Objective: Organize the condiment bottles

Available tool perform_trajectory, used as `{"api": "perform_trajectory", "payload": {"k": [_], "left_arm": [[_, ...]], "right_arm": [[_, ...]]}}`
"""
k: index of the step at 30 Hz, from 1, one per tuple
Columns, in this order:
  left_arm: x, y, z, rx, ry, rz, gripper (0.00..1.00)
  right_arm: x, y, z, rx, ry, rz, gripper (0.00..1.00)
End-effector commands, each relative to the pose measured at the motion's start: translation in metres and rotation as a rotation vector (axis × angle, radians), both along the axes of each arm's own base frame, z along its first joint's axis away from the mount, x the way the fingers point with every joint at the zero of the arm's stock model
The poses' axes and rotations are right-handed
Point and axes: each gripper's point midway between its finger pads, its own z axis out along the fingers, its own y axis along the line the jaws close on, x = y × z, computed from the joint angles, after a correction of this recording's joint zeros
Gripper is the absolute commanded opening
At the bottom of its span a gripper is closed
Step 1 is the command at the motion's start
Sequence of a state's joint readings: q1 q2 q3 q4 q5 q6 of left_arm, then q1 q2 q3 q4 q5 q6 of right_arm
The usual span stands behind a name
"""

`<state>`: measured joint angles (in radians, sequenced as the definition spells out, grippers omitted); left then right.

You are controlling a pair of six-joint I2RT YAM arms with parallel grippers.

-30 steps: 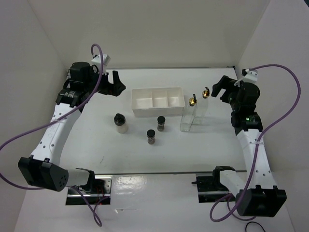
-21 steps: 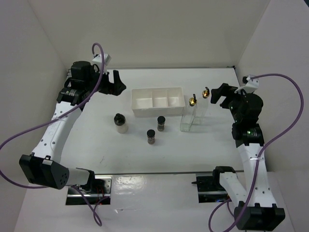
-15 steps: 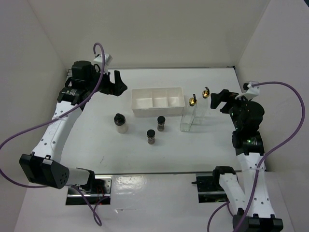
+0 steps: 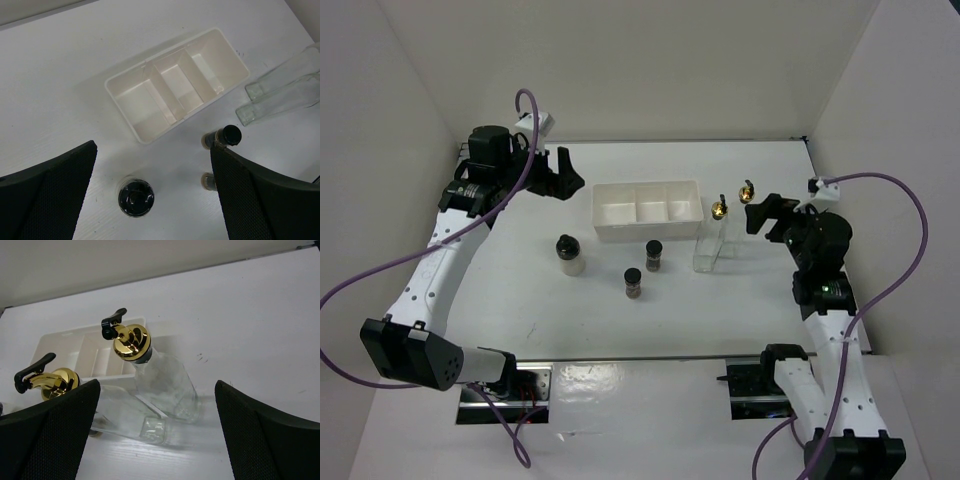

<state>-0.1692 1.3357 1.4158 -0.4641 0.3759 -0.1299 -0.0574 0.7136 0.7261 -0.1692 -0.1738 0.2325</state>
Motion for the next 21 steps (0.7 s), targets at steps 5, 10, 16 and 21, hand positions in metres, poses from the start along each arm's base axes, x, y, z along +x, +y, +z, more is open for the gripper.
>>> {"api": "perform_trajectory", "payload": {"k": [5, 10, 16, 21], "left_arm": [[-0.003, -0.003, 0.009, 0.008, -0.050, -0.035, 1.00], [-0.002, -0.003, 0.006, 0.015, -0.052, -0.039, 1.00], [-0.002, 0.000, -0.004, 0.026, -0.033, -0.022, 1.00], [-0.001, 0.001, -0.004, 0.037, -0.039, -0.017, 1.00]], "right_arm": [[0.016, 0.020, 0.009, -0.021, -0.039, 0.053, 1.00], [0.022, 0.023, 0.006, -0.057, -0.030, 0.054, 1.00], [0.030, 0.015, 0.013, -0.073, -0.039, 0.006, 1.00], [0.036, 0.013, 0.010, -0.074, -0.035, -0.004, 1.00]]}}
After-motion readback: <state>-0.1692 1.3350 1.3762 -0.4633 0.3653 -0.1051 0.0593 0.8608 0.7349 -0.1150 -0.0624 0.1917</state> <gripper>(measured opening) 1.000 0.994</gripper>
